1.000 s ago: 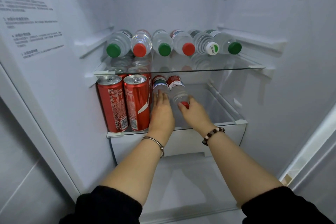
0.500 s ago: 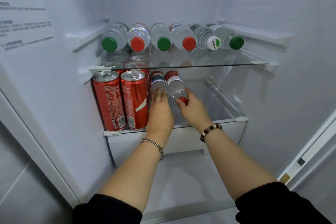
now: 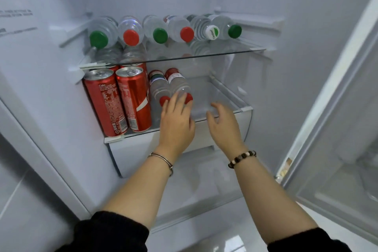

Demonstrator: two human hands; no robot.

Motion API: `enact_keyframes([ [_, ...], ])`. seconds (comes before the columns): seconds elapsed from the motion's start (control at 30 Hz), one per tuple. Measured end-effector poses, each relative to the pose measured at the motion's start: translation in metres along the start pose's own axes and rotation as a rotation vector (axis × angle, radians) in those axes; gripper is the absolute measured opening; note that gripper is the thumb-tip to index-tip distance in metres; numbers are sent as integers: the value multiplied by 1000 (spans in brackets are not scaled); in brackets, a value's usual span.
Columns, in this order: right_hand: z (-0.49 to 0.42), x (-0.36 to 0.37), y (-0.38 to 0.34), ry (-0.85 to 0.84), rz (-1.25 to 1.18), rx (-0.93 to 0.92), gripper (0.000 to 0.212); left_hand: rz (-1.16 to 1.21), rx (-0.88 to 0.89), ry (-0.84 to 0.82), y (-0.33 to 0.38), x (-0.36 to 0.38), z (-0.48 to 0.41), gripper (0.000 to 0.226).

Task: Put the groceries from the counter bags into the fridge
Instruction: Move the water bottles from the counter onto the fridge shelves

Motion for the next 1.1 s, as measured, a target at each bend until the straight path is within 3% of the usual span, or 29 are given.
enact_keyframes([
  [0.37, 153, -72, 57, 134, 280, 217, 38, 238, 247, -262, 105, 53, 100, 46],
  [0.5, 206, -108, 67, 175, 357, 305, 32, 383, 404, -313, 147, 59, 135, 40],
  [0.7, 286, -171, 86, 214, 505, 504, 40, 547, 623, -379, 220, 63, 187, 36],
  [0.93, 390, -270, 93, 220, 667, 733, 48, 488, 697, -660, 343, 55, 261, 51],
  [1.1, 484, -353, 85, 296, 771, 890, 50, 476, 848, -734, 456, 28, 334, 55],
])
Point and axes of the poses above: each hand's wrist, its own z-axis away from the middle knuckle, its own x-axis out of the palm, y = z × x, the point moved 4 cm from there along -z, towards the middle knuckle, and after that the axes turned 10 degrees about -x, right-handed, at the moved point
